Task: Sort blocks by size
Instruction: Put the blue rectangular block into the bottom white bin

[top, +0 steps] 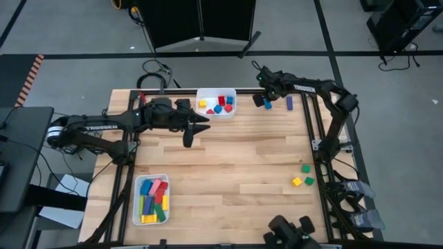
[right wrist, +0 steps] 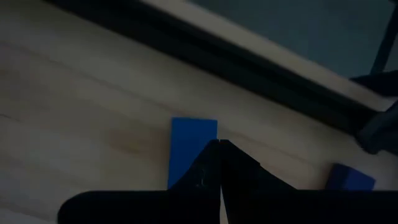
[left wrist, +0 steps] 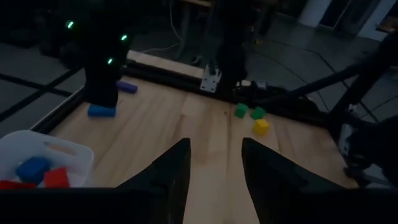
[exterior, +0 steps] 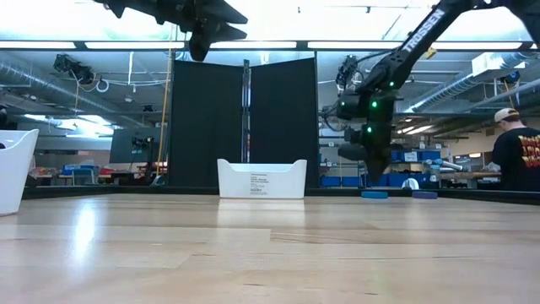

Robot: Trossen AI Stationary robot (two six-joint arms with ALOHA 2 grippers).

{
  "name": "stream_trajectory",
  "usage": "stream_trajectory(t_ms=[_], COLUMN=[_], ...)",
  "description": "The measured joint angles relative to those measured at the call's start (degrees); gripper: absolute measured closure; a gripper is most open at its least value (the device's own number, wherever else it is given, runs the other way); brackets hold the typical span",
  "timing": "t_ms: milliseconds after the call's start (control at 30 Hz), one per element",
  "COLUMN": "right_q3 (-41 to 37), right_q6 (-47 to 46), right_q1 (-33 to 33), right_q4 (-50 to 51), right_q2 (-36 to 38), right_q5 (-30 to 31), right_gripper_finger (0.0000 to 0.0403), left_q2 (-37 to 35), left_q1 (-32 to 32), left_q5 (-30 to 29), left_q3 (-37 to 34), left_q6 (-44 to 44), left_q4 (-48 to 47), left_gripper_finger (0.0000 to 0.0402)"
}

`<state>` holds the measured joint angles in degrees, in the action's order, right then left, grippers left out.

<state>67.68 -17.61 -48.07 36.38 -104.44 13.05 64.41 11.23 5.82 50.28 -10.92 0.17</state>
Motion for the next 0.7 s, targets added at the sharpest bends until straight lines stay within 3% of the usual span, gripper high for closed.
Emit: stream_trajectory(t_ms=[700], right_q3=[1.06], right_q6=[1.31], right_q1=[-0.84], right_q4=[3.07], right_q2=[-4.74], right_q5=[-6.73], right_gripper_finger=[0.0394], left_q2=[-0.08], left_q1=[-0.48], left_q5=[-0.22], left_q3=[0.0], left_q6=[1.64], left_q4=[0.33], left_gripper_finger=[0.025])
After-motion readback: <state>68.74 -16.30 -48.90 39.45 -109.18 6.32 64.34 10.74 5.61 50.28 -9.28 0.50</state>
